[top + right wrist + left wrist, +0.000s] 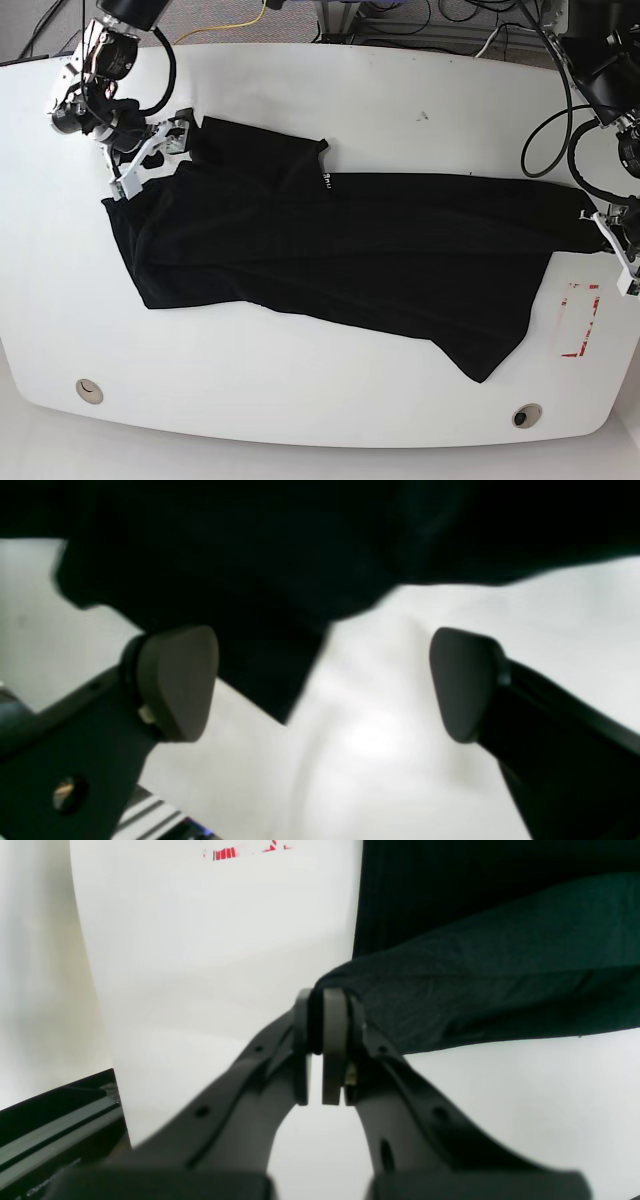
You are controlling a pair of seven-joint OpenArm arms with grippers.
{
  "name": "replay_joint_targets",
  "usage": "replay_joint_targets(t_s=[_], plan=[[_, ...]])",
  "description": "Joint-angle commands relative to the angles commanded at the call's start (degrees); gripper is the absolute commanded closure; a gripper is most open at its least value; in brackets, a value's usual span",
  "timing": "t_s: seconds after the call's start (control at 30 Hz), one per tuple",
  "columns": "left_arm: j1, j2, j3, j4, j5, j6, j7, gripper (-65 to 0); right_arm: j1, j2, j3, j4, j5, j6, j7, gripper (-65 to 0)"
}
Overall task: Layout the t-shirt on the table in an organized manner, then fold the t-shirt properly
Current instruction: 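Grasp the shirt's bunched corner with the right gripper and pull outward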
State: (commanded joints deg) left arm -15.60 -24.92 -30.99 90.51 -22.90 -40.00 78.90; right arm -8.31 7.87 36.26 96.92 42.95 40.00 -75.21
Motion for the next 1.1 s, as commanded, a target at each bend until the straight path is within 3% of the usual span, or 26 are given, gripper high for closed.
replay_joint_targets(t_s=[0.27, 0.63, 1.0, 1.1], plan=[[0.0, 0.0, 0.0, 0.0, 0.0, 0.0, 0.0, 0.0, -0.3, -3.1, -0.1, -0.6, -0.1, 0.0, 0.2, -65.0], [0.0, 0.0, 0.0, 0.0, -0.1, 0.0, 0.1, 0.0, 1.1, -3.3, -0.3, -8.4, -0.1, 0.0, 0.2, -65.0], [0.1, 0.0, 0.0, 0.0, -0.2, 0.0, 0.1, 0.0, 1.4, -3.4, -5.9, -8.6, 0.2, 0.0, 0.3, -65.0], [0.1, 0.0, 0.0, 0.0, -0.2, 0.0, 0.1, 0.0, 1.3, -3.7, -6.0, -8.6, 0.3, 0.0, 0.3, -49.5]])
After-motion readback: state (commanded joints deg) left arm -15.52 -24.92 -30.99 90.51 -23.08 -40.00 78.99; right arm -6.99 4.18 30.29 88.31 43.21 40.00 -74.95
